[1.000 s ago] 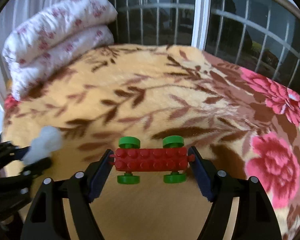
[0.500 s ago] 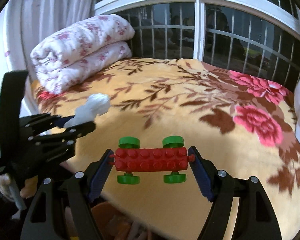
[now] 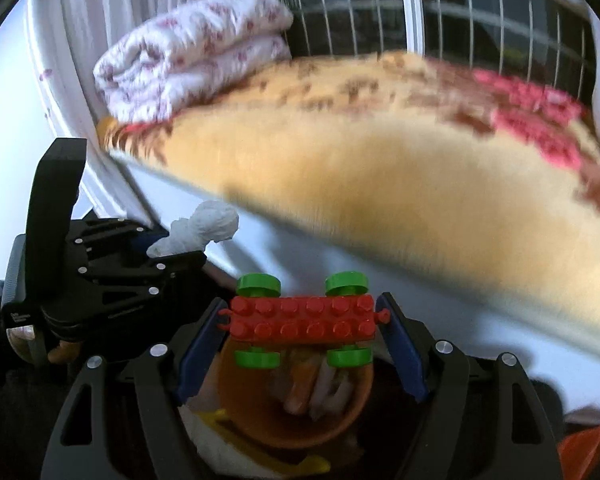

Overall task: Collect trash
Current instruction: 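Carry the tissue and Lego car down to the orange bin, then open both grippers to drop the tissue and car into the bin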

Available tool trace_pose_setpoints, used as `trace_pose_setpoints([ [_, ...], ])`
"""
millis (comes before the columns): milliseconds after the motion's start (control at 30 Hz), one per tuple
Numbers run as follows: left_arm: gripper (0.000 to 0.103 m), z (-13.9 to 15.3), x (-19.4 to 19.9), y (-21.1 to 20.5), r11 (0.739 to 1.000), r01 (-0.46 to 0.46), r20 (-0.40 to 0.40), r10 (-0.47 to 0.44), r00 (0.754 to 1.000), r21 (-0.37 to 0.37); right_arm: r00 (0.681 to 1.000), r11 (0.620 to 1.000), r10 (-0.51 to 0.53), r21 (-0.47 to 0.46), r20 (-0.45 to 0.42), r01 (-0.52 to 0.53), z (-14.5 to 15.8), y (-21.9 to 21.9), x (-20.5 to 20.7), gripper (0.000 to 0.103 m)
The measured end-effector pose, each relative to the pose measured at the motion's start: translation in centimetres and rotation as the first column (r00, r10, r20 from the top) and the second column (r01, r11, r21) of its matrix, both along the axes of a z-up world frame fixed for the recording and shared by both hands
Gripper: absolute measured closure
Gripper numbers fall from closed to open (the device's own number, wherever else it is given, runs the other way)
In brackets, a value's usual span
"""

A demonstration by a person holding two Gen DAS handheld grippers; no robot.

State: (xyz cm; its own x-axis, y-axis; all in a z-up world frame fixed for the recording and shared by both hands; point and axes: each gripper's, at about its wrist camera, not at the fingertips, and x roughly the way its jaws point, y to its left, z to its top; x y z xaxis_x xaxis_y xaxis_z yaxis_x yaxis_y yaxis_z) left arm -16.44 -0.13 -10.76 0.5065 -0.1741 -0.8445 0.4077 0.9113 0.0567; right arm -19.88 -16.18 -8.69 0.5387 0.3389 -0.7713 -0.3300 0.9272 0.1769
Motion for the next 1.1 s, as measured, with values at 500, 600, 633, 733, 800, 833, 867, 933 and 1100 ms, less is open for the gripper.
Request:
trace_pose_setpoints([
  [500,0.071,-10.8,3.3,-1.4,0.987,0.054,-0.290,-0.007,0.957,0.153,0.938,0.996,0.055,-0.043,-0.342,-0.074,-11.7,1.6,3.9,0.028],
  [600,0.071,-11.5,3.6,-1.7,0.985,0.059,-0.312,-0.005,0.950,0.163,0.929,0.995,0.067,-0.050,-0.364,-0.091,-12.1,1.9,4.3,0.028],
  [633,0.070,-11.6,3.7,-1.7,0.985,0.062,-0.316,-0.008,0.949,0.164,0.926,0.994,0.069,-0.051,-0.371,-0.095,-12.3,1.9,4.3,0.028],
  [733,0.060,-11.9,3.7,-1.9,0.983,0.074,-0.328,-0.016,0.944,0.166,0.915,0.993,0.087,-0.044,-0.393,-0.113,-12.7,2.0,4.7,0.026],
  [800,0.036,-12.1,3.8,-2.1,0.981,0.076,-0.330,-0.013,0.944,0.179,0.914,0.990,0.085,-0.070,-0.396,-0.123,-12.8,2.2,5.0,0.014],
  [833,0.027,-12.1,3.7,-2.0,0.980,0.074,-0.324,-0.011,0.946,0.183,0.917,0.989,0.086,-0.076,-0.391,-0.125,-12.7,2.2,5.1,0.014],
  [867,0.026,-12.0,3.7,-2.0,0.981,0.074,-0.319,-0.013,0.948,0.180,0.916,0.989,0.089,-0.074,-0.391,-0.127,-12.7,2.0,5.0,0.014],
  [933,0.025,-11.9,3.5,-2.0,0.981,0.075,-0.316,-0.016,0.949,0.178,0.917,0.990,0.086,-0.071,-0.389,-0.123,-12.4,1.7,4.7,0.014],
  [1100,0.025,-11.6,3.5,-2.0,0.982,0.074,-0.308,-0.017,0.951,0.172,0.928,0.994,0.050,-0.072,-0.370,-0.082,-11.4,0.4,4.0,0.014],
])
